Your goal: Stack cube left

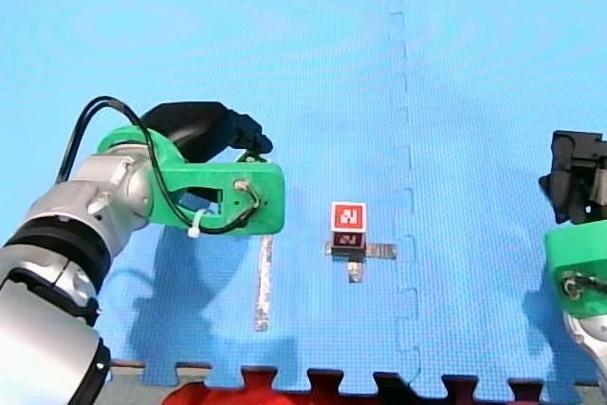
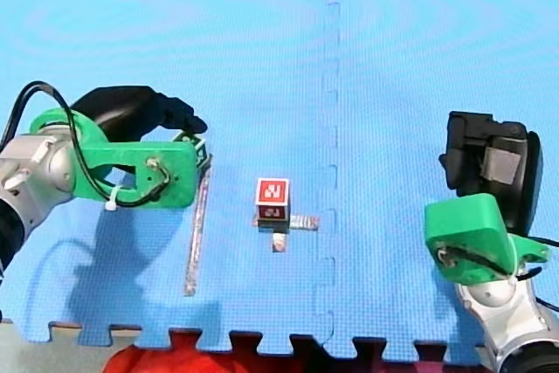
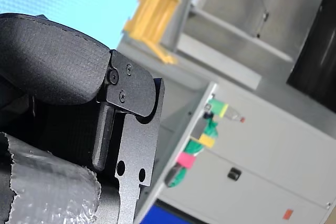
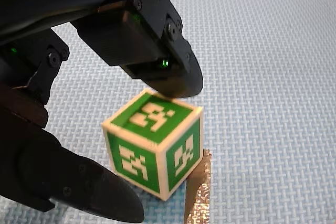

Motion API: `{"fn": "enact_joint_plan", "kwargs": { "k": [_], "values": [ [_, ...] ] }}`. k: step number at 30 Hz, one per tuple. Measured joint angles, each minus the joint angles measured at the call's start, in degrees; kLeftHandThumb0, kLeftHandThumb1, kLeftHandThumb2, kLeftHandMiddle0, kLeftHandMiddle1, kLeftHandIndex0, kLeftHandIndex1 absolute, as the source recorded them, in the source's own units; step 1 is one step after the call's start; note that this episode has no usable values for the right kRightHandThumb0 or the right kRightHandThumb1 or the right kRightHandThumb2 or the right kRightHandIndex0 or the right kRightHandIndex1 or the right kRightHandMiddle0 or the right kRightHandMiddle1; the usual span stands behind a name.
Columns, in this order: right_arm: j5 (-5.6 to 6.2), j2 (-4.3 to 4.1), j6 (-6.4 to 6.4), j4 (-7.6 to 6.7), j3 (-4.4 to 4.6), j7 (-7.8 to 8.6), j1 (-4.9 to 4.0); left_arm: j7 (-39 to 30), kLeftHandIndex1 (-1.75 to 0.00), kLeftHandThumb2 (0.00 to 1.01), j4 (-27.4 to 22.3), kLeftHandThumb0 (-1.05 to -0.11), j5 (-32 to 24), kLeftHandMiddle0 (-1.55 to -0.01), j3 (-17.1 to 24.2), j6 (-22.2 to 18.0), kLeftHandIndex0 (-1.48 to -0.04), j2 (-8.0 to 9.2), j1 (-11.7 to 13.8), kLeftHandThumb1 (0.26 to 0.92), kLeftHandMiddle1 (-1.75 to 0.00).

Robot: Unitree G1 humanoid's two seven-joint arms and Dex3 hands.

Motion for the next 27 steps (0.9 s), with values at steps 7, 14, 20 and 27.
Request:
{"fn": "enact_joint_plan", "kwargs": {
  "k": [7, 14, 20, 27],
  "values": [
    [0.0, 0.01, -0.34, 0.42, -0.21, 0.14, -0.1, 2.6, -0.11, 0.01, 0.2, -0.409, 0.0, -0.89, -0.1, -2.4, -1.28, 0.23, 0.8, 0.79, -1.75],
    [-0.18, 0.01, -0.47, 0.53, -0.19, 0.06, -0.27, 4.1, -0.08, 0.0, 0.3, -0.418, 0.2, -0.89, -0.3, -3.9, -1.27, 0.65, 1.0, 0.794, -1.75],
    [-0.3, 0.01, -0.5, 0.53, -0.16, -0.06, -0.33, 4.9, -0.07, 0.01, 0.5, -0.42, 0.1, -0.89, -0.2, -4.9, -1.27, 0.73, 1.3, 0.8, -1.75],
    [-0.3, 0.12, -0.62, 0.54, -0.16, -0.1, -0.35, 5.6, -0.06, 0.01, 0.6, -0.416, 0.2, -0.89, -0.2, -5.6, -1.27, 0.77, 1.4, 0.807, -1.75]
  ]
}}
